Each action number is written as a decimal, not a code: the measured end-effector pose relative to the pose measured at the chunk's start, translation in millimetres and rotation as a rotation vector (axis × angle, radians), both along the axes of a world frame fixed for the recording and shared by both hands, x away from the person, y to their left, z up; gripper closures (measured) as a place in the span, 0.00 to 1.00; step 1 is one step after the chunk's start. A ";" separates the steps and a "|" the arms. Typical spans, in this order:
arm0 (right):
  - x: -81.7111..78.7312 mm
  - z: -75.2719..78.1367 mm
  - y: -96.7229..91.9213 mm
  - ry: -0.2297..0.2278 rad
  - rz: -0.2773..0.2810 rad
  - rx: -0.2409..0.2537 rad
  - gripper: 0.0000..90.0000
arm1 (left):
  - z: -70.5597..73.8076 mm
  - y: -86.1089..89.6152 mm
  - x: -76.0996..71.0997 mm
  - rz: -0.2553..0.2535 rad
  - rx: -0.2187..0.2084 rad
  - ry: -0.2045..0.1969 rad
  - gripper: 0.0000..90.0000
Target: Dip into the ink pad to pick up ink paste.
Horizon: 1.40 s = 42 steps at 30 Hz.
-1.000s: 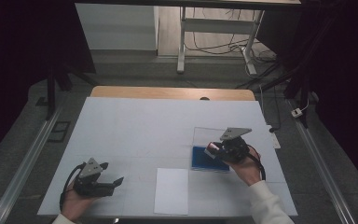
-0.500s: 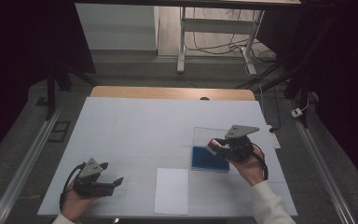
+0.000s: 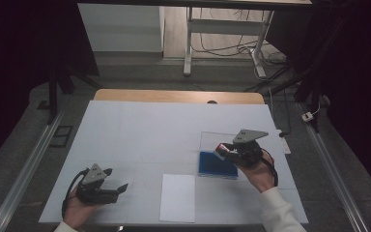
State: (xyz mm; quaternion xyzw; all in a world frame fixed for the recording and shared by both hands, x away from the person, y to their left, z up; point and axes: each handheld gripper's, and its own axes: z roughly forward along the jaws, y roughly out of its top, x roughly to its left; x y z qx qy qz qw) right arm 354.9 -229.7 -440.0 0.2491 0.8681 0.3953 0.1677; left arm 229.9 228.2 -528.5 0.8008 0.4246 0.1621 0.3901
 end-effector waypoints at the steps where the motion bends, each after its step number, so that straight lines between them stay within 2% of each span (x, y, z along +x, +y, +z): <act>1: -0.2 -0.3 0.8 -0.001 0.001 -0.006 0.78 | 0.0 -0.1 0.0 0.000 0.000 0.000 0.20; 8: 0.7 -5.5 8.8 0.010 0.009 -0.079 0.78 | -0.7 -0.4 0.5 -0.001 0.003 0.004 0.20; 12: 1.6 -7.6 10.6 0.015 0.010 -0.097 0.78 | -0.7 -0.6 0.0 -0.001 0.002 0.001 0.20; 42: 7.6 -23.9 19.5 0.062 -0.007 -0.182 0.78 | -0.9 -0.9 0.0 -0.007 0.007 0.003 0.20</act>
